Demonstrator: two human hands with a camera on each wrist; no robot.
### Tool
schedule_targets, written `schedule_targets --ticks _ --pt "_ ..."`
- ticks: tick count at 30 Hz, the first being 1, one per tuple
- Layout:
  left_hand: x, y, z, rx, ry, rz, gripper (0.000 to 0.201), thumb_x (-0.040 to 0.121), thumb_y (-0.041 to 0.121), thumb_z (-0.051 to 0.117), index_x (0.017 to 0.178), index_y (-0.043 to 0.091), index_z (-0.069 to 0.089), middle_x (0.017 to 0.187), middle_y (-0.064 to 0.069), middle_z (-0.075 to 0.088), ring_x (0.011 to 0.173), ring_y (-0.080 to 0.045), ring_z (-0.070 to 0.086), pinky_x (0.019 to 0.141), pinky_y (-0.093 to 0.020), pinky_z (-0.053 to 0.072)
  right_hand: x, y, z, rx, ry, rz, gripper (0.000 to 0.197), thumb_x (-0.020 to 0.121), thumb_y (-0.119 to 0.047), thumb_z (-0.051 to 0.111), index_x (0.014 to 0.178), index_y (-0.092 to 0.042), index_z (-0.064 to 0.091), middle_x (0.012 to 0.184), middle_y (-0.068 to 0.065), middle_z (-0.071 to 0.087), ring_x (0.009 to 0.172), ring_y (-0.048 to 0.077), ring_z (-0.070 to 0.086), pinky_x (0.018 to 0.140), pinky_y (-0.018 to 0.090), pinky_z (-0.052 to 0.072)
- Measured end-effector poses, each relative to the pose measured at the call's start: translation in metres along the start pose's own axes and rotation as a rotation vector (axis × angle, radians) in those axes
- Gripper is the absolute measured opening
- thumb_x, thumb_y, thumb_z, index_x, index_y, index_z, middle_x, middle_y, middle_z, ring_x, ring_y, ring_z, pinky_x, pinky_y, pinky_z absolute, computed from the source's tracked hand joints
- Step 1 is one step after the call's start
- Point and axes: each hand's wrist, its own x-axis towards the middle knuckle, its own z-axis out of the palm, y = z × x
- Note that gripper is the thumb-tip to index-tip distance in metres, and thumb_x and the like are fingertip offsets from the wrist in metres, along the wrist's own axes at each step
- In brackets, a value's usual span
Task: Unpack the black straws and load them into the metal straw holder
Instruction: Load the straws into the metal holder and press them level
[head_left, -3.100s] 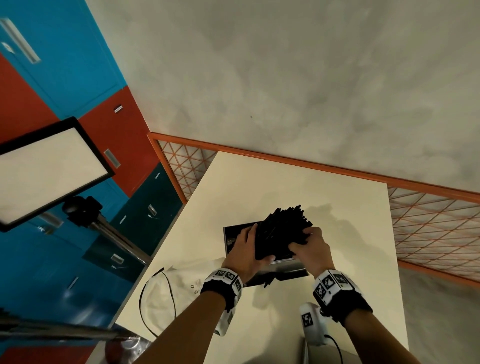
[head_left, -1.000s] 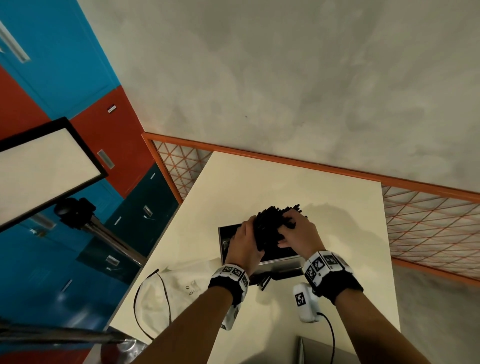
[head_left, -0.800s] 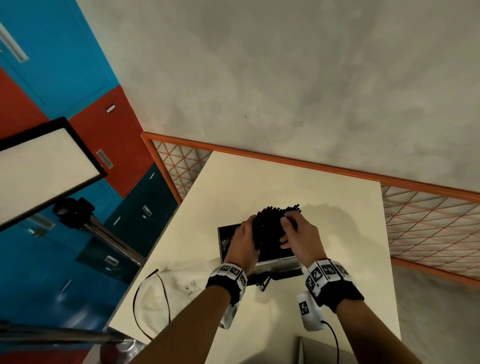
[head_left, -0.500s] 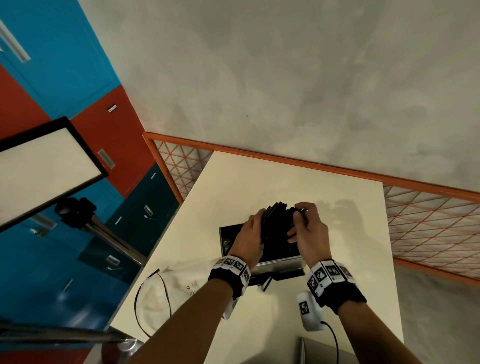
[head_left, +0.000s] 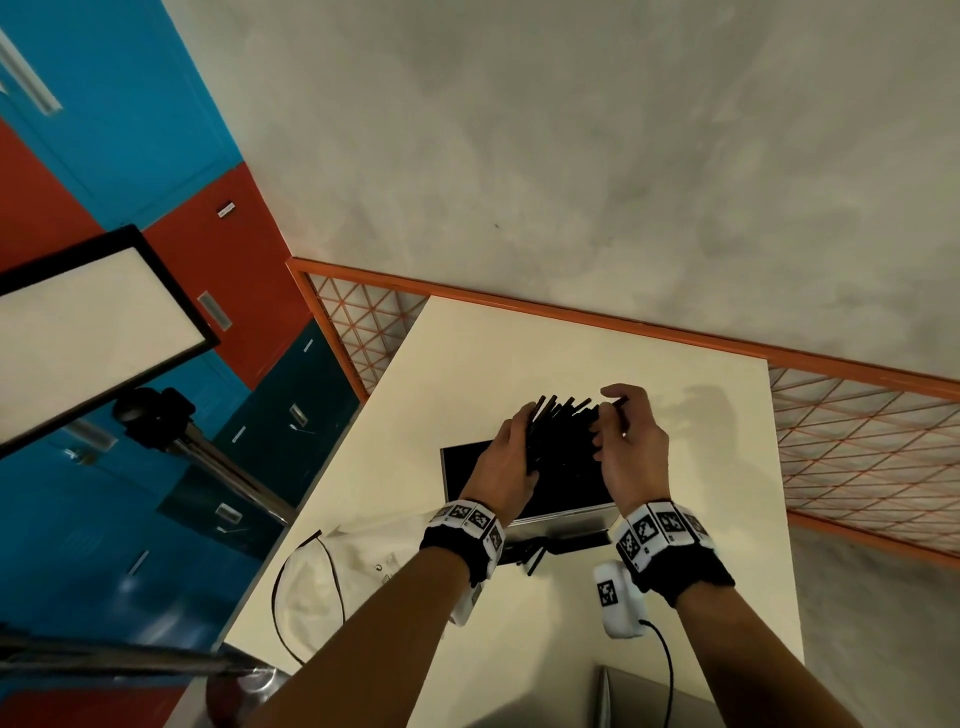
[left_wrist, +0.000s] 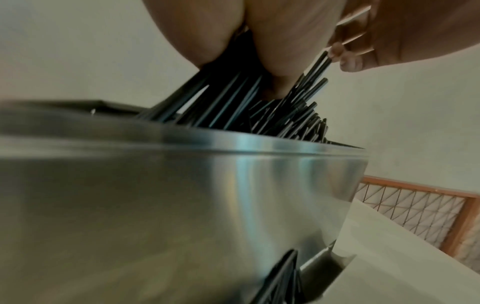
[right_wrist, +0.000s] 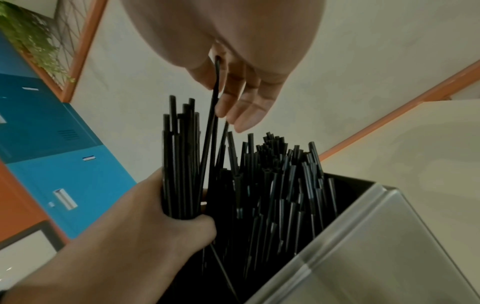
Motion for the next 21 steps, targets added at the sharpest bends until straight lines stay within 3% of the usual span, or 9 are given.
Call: schedule_targets --ticks 4,7,11,16,21 --pt "-0.006 -0.018 0.009 -0.030 0.018 -0.080 0.076 0.085 0.004 0.069 0.149 0.018 0.033 0.145 -0.003 0.042 0.120 -0.025 0.058 0.100 -0.029 0.050 -0.002 0.006 0.003 -0.070 -0.059 -0.009 0.019 0.099 -0.016 0.050 0.108 -0.031 0.057 0.076 -0.003 0.068 0.071 0.017 0.066 0.070 0.046 0.057" --pt "-0.012 -0.029 0.015 0.009 0.090 -0.095 0.067 0.076 0.004 0.075 0.136 0.009 0.047 0.139 -0.007 0.041 0.123 -0.027 0.052 0.107 -0.031 0.045 -0.005 0.009 0.004 -0.130 -0.123 -0.042 0.020 0.098 -0.014 0.053 0.110 -0.028 0.060 0.079 -0.004 0.068 0.070 0.017 0.065 0.068 0.040 0.057" --pt "-0.019 -0.036 0.023 0.109 0.183 -0.169 0.050 0.072 0.019 0.080 0.115 0.005 0.057 0.116 -0.012 0.051 0.103 -0.032 0.054 0.089 -0.041 0.052 -0.008 0.007 0.007 -0.165 -0.149 -0.074 0.021 0.097 -0.013 0.054 0.108 -0.029 0.062 0.081 -0.005 0.069 0.075 0.014 0.065 0.067 0.029 0.053" --pt "-0.023 -0.032 0.026 0.187 0.150 -0.131 0.037 0.084 0.026 0.074 0.110 0.004 0.057 0.107 -0.014 0.061 0.098 -0.035 0.058 0.078 -0.048 0.052 -0.005 0.007 0.007 -0.154 -0.117 -0.061 0.019 0.097 -0.011 0.053 0.107 -0.024 0.064 0.082 -0.003 0.069 0.077 0.015 0.066 0.069 0.030 0.054" --pt "-0.017 -0.006 0.016 0.232 0.095 -0.018 0.039 0.092 0.021 0.069 0.123 0.004 0.054 0.113 -0.017 0.063 0.101 -0.036 0.059 0.086 -0.047 0.050 0.001 0.003 -0.003 -0.147 0.040 -0.083 0.020 0.096 -0.009 0.052 0.109 -0.020 0.063 0.077 0.000 0.065 0.070 0.015 0.061 0.065 0.027 0.046"
